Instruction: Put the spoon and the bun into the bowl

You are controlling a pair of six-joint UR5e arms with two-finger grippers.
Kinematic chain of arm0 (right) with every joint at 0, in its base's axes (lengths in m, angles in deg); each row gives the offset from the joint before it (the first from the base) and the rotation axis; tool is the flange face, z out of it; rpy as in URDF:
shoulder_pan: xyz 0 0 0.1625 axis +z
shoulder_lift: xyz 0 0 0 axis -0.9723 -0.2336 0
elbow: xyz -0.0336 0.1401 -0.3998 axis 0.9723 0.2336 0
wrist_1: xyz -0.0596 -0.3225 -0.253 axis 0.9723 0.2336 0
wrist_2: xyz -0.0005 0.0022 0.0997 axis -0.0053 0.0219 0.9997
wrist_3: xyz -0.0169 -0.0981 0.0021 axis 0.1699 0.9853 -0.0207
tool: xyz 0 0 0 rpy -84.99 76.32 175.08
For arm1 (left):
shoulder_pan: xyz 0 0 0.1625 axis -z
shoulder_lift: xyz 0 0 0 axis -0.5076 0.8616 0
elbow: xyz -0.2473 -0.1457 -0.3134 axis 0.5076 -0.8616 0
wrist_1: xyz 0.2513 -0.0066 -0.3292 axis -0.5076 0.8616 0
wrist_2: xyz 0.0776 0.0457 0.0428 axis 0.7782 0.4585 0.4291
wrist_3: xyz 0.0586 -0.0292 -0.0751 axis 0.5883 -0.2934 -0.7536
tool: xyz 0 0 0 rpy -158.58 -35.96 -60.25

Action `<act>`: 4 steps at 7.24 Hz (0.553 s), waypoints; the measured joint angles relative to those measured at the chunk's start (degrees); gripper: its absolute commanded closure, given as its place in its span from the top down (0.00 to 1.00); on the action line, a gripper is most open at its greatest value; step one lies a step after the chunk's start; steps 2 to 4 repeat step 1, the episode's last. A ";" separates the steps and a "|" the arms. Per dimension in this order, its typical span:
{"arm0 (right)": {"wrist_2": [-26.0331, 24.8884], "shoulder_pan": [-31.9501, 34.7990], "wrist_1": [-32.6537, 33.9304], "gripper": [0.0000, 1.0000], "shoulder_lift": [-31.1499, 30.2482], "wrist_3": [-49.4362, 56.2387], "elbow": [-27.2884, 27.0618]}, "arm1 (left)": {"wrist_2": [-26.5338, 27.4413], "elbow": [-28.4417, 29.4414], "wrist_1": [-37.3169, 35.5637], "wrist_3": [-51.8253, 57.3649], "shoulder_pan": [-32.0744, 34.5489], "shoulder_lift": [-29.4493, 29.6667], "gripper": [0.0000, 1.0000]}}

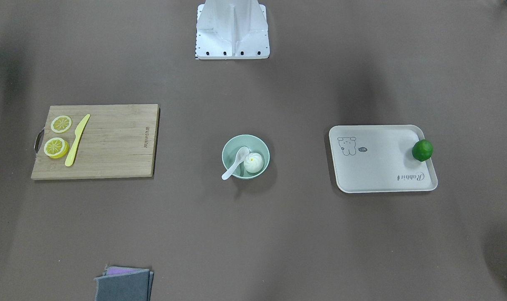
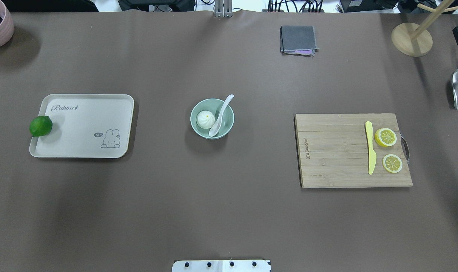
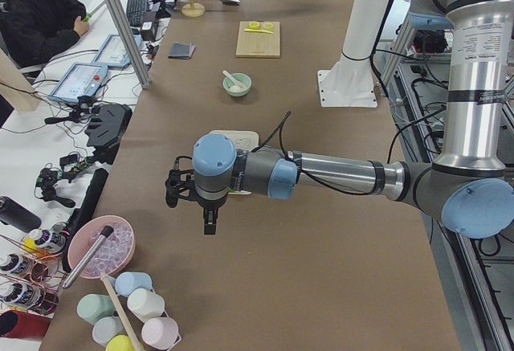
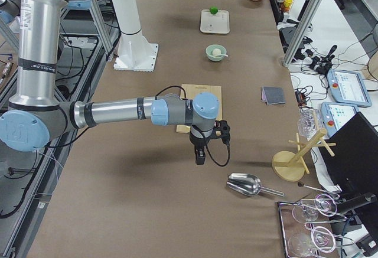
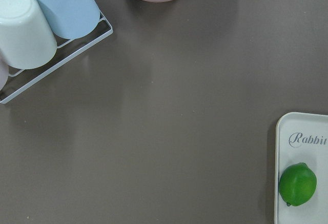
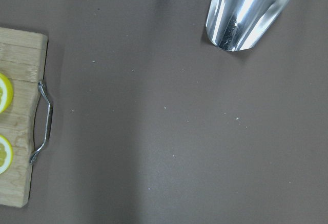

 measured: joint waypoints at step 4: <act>-0.02 0.00 0.00 1.00 0.02 0.00 0.03 | 0.00 0.03 -0.01 -0.01 -0.03 0.13 0.98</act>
